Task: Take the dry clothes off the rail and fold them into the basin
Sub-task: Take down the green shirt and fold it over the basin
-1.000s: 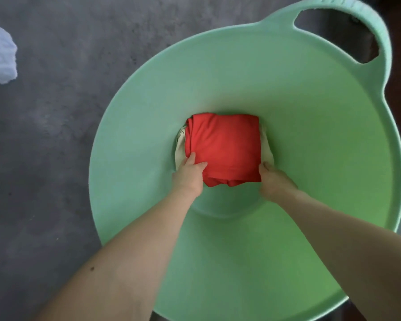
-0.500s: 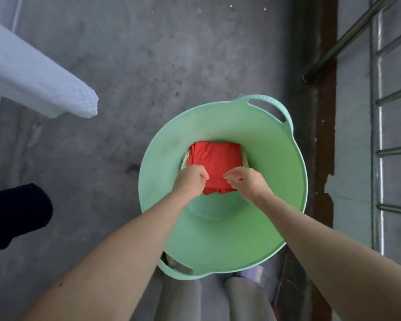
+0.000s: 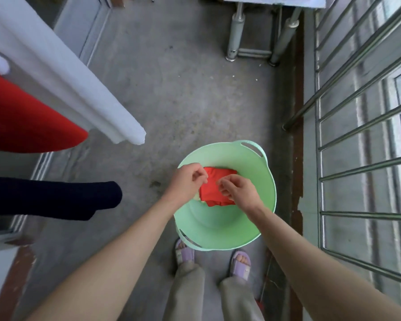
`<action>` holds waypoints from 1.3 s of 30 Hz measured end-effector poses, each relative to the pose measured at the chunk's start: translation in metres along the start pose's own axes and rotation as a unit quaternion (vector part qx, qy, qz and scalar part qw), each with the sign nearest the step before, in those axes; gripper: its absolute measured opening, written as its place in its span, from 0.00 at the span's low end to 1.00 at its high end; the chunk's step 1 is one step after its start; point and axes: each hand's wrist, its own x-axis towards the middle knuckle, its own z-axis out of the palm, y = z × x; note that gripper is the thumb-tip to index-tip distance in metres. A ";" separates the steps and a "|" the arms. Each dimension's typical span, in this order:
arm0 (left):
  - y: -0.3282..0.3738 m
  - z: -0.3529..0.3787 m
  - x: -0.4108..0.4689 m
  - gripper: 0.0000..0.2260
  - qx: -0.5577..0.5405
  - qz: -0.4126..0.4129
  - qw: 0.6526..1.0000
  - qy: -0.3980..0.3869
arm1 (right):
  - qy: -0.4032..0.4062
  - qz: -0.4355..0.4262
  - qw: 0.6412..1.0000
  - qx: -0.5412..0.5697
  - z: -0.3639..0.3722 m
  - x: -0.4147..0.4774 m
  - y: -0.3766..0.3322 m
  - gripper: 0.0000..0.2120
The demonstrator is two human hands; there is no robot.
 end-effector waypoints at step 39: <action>0.163 -0.324 -0.518 0.09 0.081 0.026 0.793 0.603 | -0.338 -0.575 0.744 0.036 0.182 -0.379 -0.437 0.10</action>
